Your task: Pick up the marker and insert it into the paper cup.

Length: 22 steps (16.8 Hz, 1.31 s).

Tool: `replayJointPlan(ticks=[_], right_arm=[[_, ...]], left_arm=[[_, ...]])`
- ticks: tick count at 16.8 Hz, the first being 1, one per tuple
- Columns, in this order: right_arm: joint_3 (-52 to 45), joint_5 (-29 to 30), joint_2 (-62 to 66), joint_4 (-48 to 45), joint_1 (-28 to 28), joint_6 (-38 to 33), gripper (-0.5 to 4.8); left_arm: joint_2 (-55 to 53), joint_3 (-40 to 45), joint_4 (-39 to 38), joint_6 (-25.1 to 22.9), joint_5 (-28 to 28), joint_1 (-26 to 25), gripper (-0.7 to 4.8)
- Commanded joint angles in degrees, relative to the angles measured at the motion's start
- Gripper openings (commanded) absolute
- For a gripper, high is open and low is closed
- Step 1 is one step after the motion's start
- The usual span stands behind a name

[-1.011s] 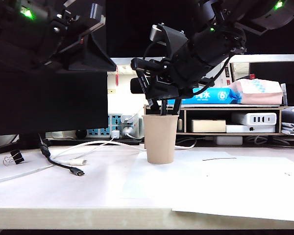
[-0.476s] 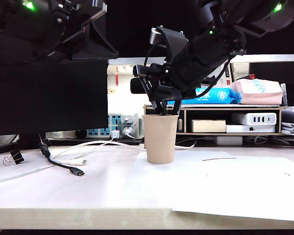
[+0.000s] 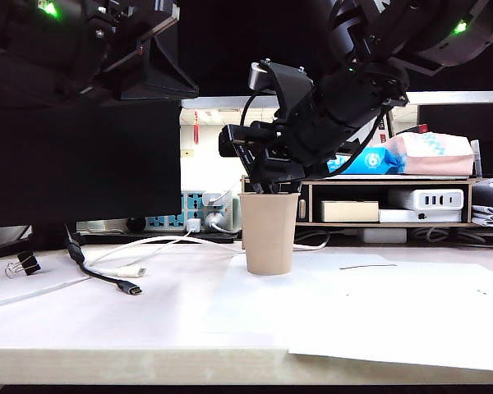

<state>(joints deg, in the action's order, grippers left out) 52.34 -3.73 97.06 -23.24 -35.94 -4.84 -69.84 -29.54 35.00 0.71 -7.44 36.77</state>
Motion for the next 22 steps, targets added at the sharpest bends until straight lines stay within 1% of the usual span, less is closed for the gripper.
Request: replayJointPlan(ticks=[1, 12, 15, 16, 22], right_arm=[[0.22, -0.46, -0.13, -0.52, 0.00, 0.17, 0.81], [0.22, -0.68, -0.13, 1.18, 0.00, 0.20, 0.81], [0.22, -0.68, -0.13, 1.18, 0.00, 0.24, 0.87], [0.22, -0.68, -0.13, 1.20, 0.00, 0.24, 1.10], [0.22, -0.68, -0.13, 1.11, 0.00, 0.22, 1.09]], left_arm=[[0.11, -0.26, 1.31, -0.28, -0.04, -0.11, -0.04], [0.11, -0.26, 1.55, -0.28, -0.07, -0.11, -0.04], [0.11, -0.26, 1.55, -0.26, -0.09, -0.11, -0.04], [0.11, -0.26, 1.55, -0.28, -0.07, -0.11, -0.04], [0.11, -0.26, 1.49, -0.28, -0.07, -0.11, -0.04]])
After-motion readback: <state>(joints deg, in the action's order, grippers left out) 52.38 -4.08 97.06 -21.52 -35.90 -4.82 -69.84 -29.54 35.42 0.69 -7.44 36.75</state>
